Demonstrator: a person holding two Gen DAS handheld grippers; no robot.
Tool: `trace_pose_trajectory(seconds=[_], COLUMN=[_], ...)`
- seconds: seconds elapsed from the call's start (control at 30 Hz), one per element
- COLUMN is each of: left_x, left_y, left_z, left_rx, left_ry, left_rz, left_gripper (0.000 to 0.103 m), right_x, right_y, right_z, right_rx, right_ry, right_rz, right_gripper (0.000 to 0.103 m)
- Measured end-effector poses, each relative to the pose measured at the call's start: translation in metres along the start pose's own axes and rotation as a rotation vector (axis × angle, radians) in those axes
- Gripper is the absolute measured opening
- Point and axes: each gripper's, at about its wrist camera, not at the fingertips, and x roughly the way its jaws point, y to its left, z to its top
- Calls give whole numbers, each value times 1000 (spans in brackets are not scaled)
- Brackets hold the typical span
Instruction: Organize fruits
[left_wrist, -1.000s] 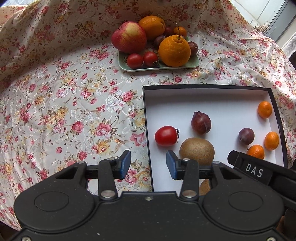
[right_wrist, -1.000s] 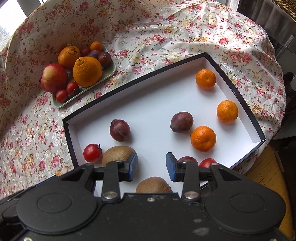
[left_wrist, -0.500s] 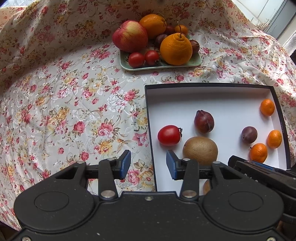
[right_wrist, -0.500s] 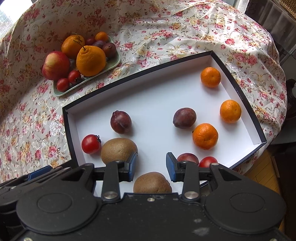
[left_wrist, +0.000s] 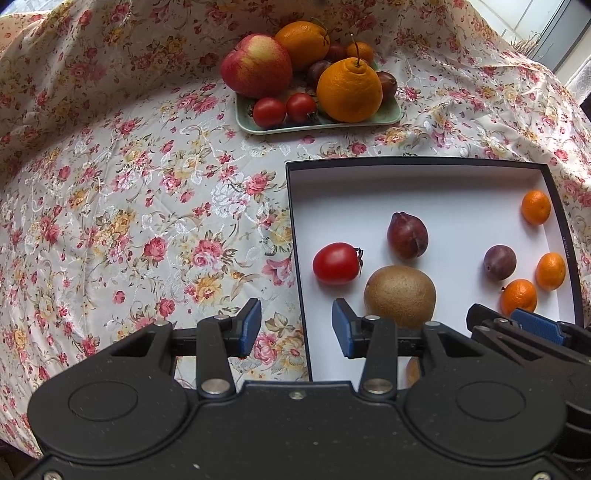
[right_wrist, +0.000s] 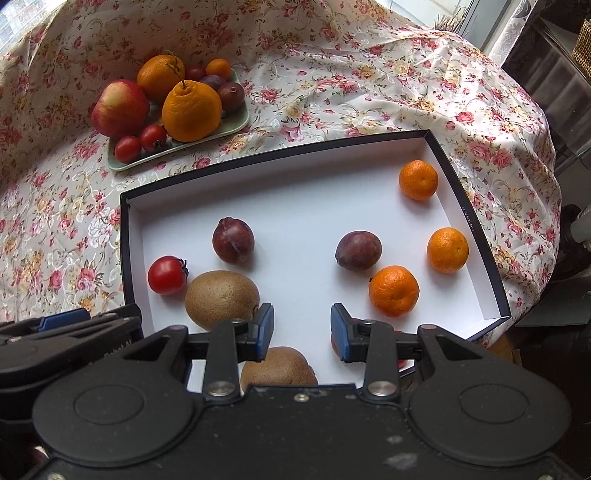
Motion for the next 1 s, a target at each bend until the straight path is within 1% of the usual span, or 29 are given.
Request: trace_pose_trajectory(seconds=[1.0], left_x=[2], left_y=[-3], left_z=[0], left_rx=[15], left_ry=[6], left_rz=[4], left_gripper=[51], right_x=[-3], right_y=[-2], right_z=[0], right_rx=[22], right_ry=[-10], right_rz=[3], right_gripper=[37])
